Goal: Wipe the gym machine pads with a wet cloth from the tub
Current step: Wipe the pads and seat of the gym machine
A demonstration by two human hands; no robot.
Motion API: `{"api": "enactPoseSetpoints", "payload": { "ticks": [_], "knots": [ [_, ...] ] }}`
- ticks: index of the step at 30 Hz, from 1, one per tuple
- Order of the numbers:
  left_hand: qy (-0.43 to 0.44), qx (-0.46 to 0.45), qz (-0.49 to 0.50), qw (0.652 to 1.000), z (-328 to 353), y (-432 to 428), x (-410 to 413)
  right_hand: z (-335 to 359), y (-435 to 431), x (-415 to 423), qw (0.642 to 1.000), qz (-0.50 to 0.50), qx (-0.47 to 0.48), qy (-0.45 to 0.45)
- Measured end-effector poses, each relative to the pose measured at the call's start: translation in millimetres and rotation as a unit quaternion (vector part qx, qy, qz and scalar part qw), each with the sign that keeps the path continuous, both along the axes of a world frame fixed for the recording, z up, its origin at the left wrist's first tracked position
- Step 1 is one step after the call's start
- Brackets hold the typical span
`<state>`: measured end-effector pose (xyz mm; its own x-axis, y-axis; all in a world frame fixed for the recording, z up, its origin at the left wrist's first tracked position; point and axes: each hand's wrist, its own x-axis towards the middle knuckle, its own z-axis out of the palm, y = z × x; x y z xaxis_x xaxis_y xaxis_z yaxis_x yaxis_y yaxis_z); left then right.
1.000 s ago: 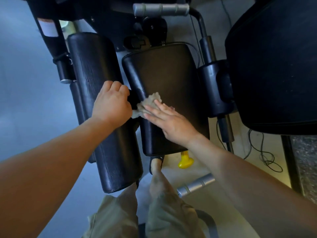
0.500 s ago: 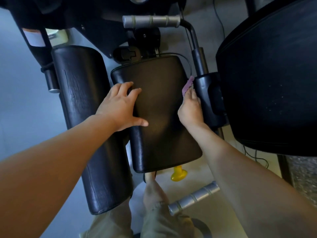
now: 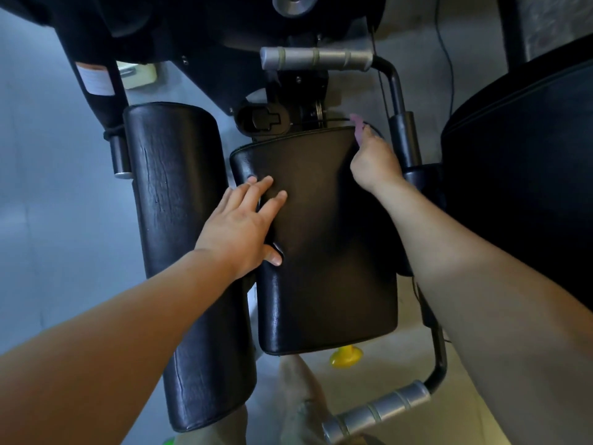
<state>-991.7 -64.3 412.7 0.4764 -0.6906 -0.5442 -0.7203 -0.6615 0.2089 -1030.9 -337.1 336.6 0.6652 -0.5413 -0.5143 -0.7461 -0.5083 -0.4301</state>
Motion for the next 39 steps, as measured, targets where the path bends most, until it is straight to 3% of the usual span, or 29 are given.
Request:
{"api": "enactPoseSetpoints", "payload": {
  "ticks": [3,7,13,18,21,25,28,31,33,36,39],
  "knots": [
    [0.005,0.000,0.010,1.000,-0.7,-0.6,-1.2,-0.3,-12.9,15.1,0.994,-0.055,0.076,-0.049],
    [0.007,0.002,0.014,1.000,-0.4,-1.3,-1.2,4.3,-13.7,29.1,0.994,-0.060,0.077,-0.051],
    [0.014,-0.022,-0.005,1.000,1.5,4.1,4.5,17.9,47.8,53.5,0.994,0.078,-0.007,-0.079],
    [-0.022,-0.092,-0.020,0.995,9.9,23.1,18.8,32.1,100.5,62.1,0.951,0.260,-0.041,-0.162],
    [-0.069,-0.139,0.023,0.988,12.6,50.6,28.6,35.9,95.2,70.3,0.954,0.277,-0.033,-0.109],
    [-0.103,-0.162,0.063,0.979,17.9,84.0,41.2,35.2,99.6,86.6,0.982,0.186,-0.035,-0.025],
    [-0.109,-0.177,0.120,0.971,22.4,94.8,45.8,35.1,132.6,80.1,0.967,0.231,-0.017,-0.105],
    [-0.096,-0.200,0.207,0.953,26.8,105.1,45.4,32.8,156.1,55.5,0.926,0.315,-0.046,-0.204],
    [-0.088,-0.205,0.242,0.944,29.1,113.4,45.3,27.1,160.9,38.3,0.914,0.336,-0.065,-0.220],
    [-0.077,-0.203,0.282,0.934,34.9,124.9,47.6,31.1,166.6,12.7,0.907,0.318,-0.058,-0.270],
    [-0.068,-0.198,0.349,0.913,39.9,134.7,52.2,52.8,180.1,11.1,0.928,0.221,-0.001,-0.299]
  ]
}}
